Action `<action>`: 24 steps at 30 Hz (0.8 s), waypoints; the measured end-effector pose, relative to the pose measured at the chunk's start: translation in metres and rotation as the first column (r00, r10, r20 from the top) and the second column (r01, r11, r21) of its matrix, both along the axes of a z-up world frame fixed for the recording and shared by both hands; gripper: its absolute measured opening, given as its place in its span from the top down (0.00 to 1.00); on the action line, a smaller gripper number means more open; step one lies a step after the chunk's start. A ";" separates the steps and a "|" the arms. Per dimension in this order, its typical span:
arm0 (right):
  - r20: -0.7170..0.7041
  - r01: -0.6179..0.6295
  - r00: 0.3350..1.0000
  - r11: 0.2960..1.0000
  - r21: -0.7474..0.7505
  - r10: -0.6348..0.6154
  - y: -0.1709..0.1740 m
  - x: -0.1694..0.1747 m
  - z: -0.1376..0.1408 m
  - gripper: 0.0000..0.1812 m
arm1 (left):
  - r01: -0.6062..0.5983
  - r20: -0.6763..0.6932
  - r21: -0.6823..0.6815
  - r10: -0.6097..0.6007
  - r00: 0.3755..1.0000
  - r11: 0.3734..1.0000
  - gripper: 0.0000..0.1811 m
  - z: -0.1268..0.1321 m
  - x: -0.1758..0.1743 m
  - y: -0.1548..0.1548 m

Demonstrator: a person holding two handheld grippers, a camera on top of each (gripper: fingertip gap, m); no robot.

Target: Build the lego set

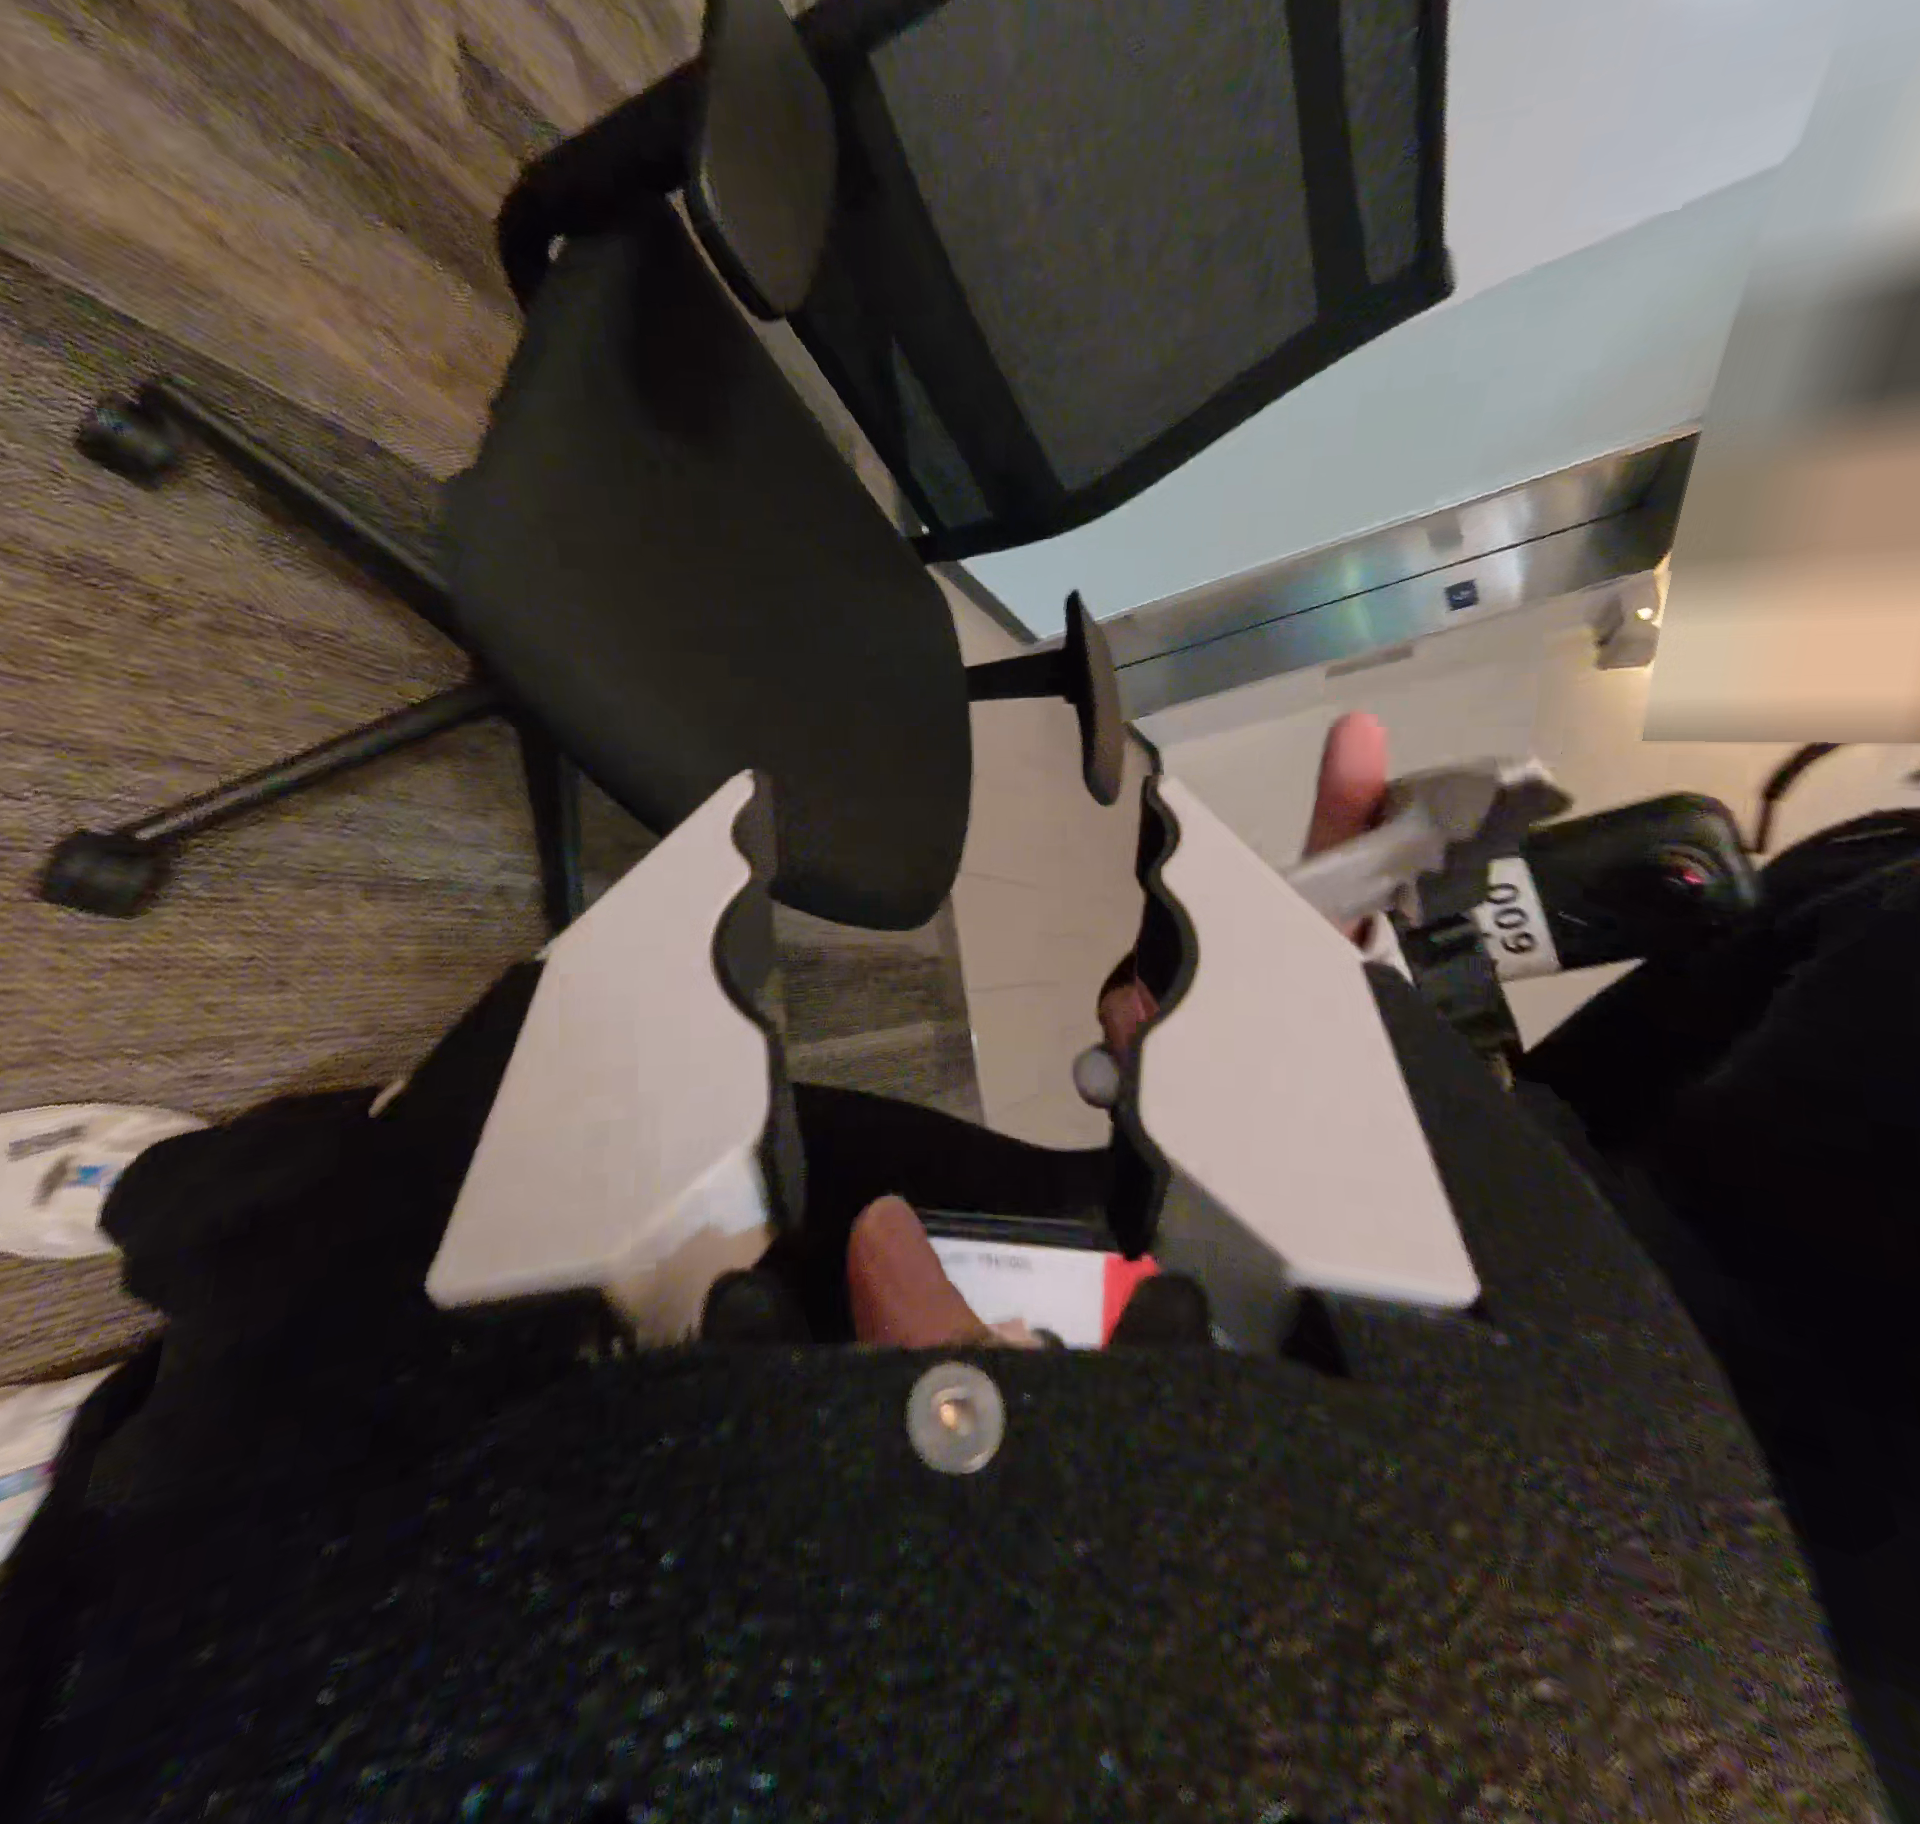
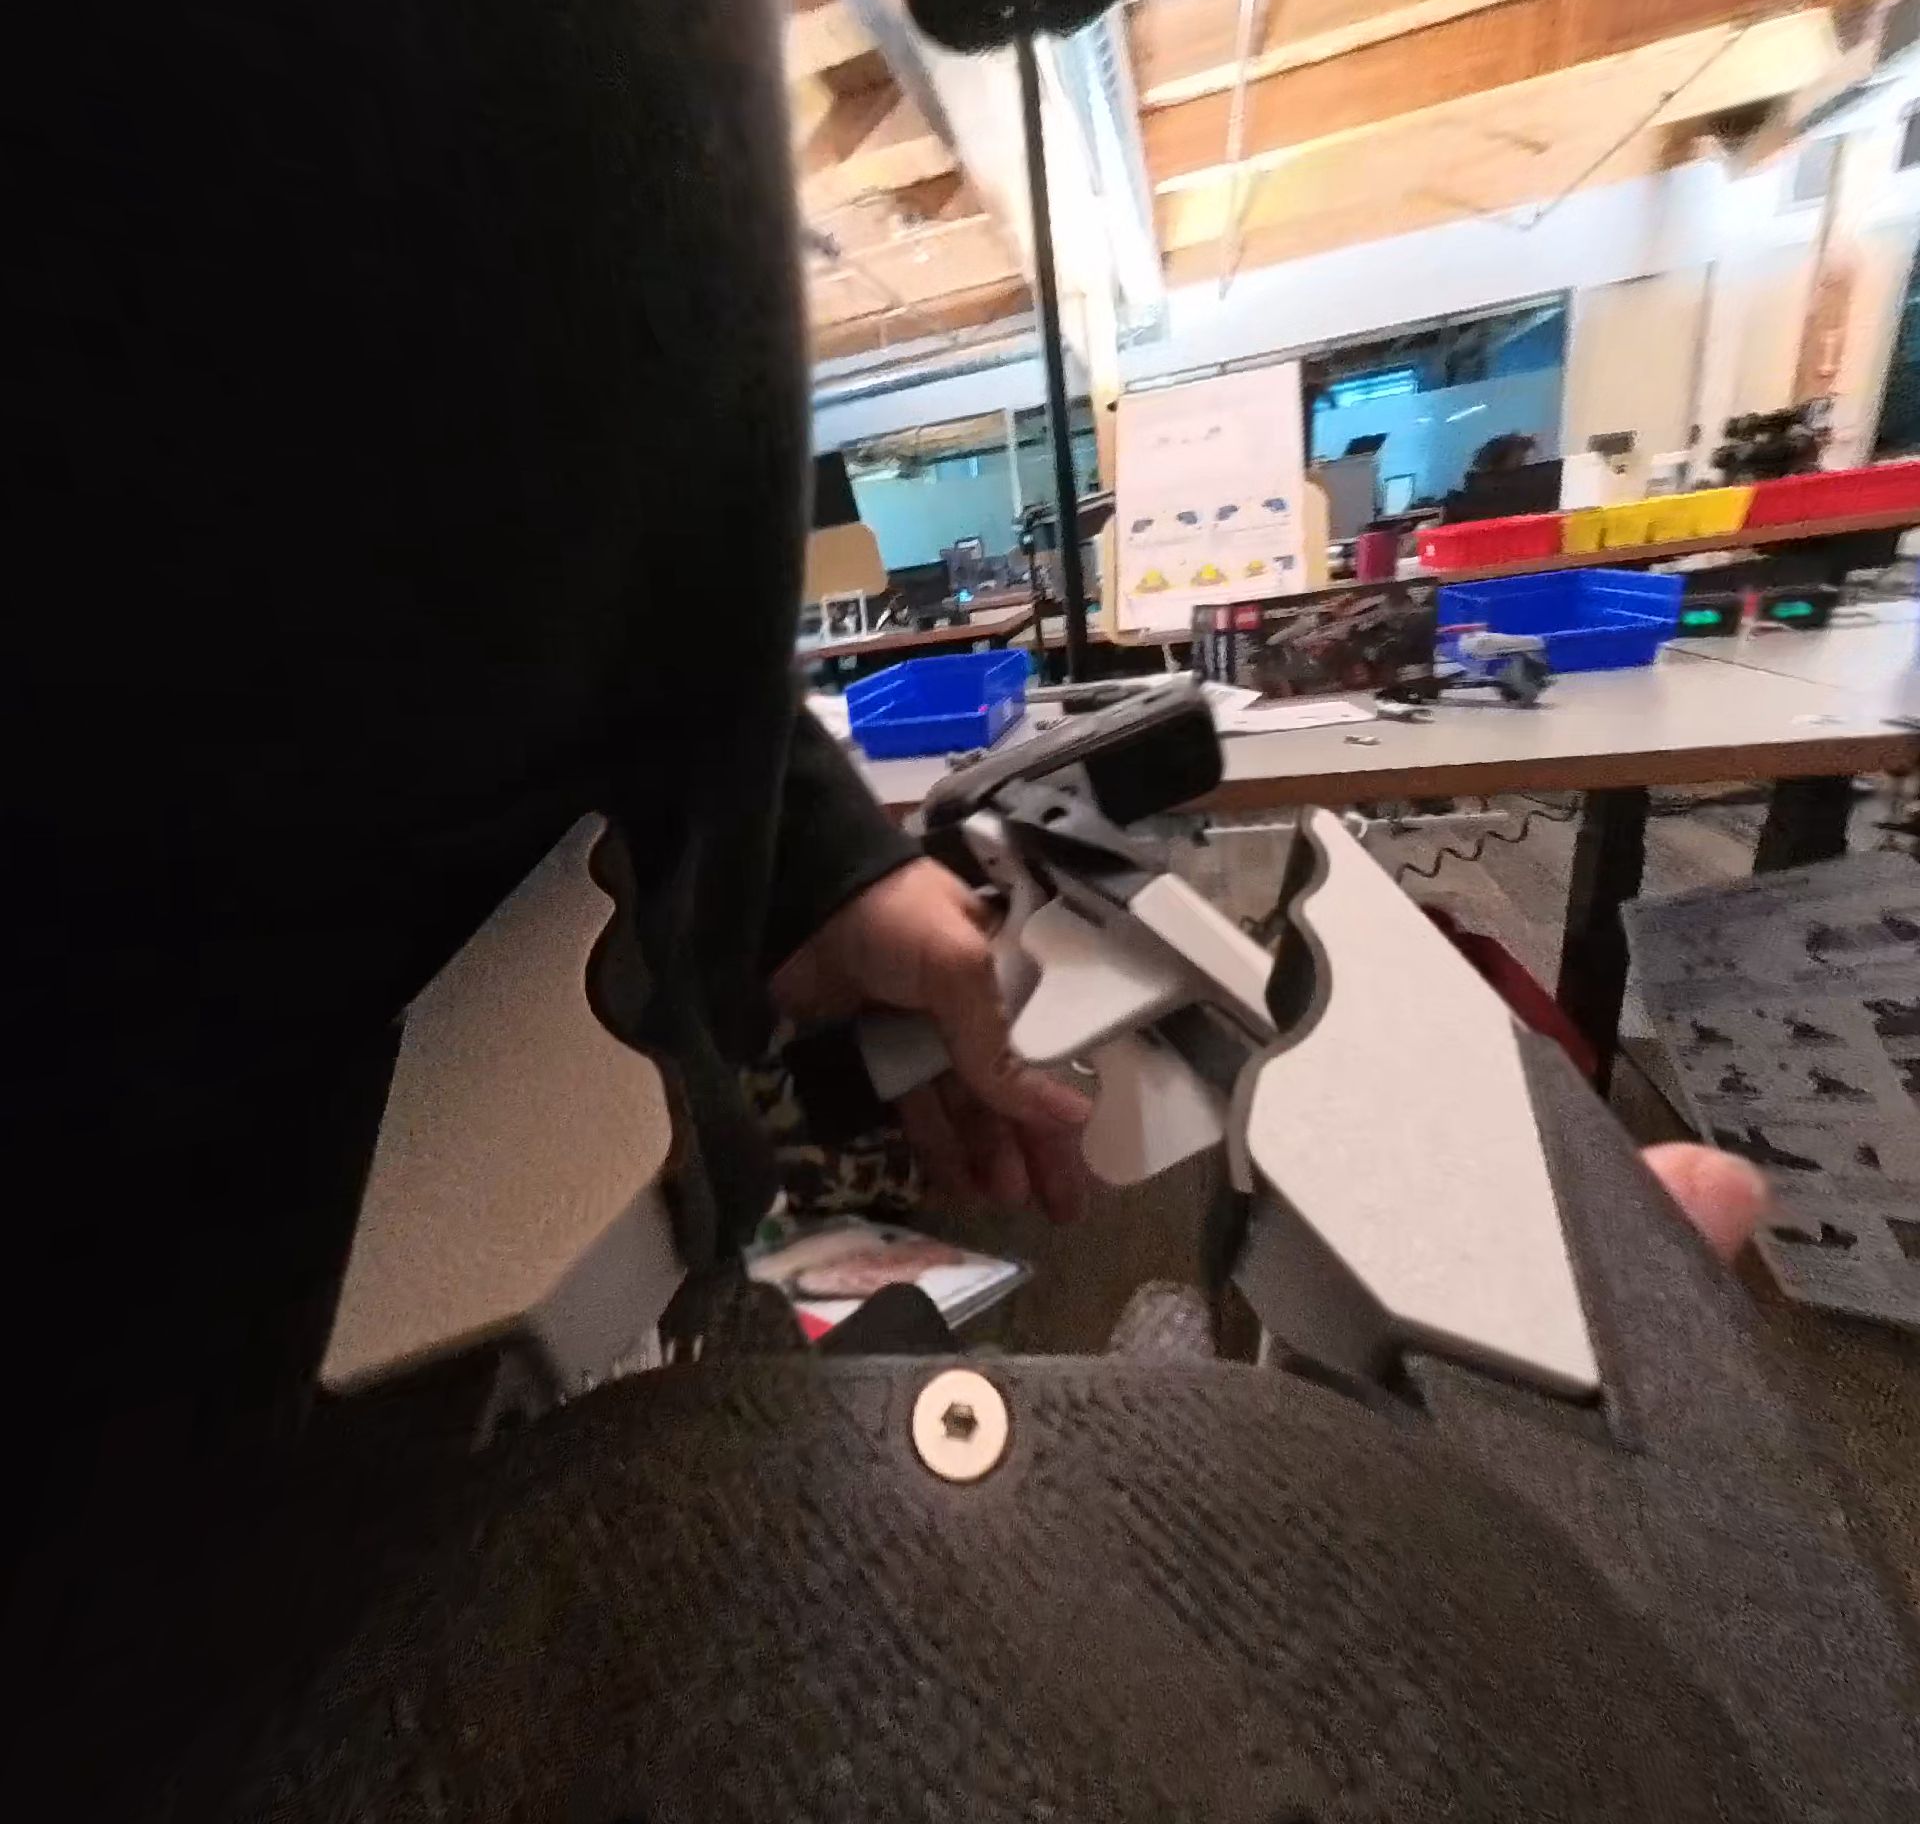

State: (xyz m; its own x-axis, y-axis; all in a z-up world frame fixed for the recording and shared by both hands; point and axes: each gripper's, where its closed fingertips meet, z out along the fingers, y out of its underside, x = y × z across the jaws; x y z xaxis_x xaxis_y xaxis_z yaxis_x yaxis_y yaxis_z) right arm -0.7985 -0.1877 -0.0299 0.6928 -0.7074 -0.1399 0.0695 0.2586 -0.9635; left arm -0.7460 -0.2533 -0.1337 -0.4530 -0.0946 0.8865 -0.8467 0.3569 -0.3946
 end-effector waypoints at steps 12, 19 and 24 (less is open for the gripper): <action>-0.405 0.180 0.908 0.972 0.151 -0.106 -0.054 -0.015 -0.090 0.38 | 0.077 0.001 -0.027 -0.077 0.997 0.997 0.64 -0.006 0.002 -0.013; -0.539 0.225 0.832 0.808 0.545 0.131 -0.131 -0.106 -0.132 0.37 | -0.159 -0.023 -0.014 0.158 0.987 0.987 0.64 -0.068 0.022 0.006; -0.794 0.078 0.366 0.834 0.547 0.486 -0.054 -0.140 -0.271 0.39 | -0.417 -0.025 0.107 0.421 0.907 0.903 0.64 -0.164 0.005 0.052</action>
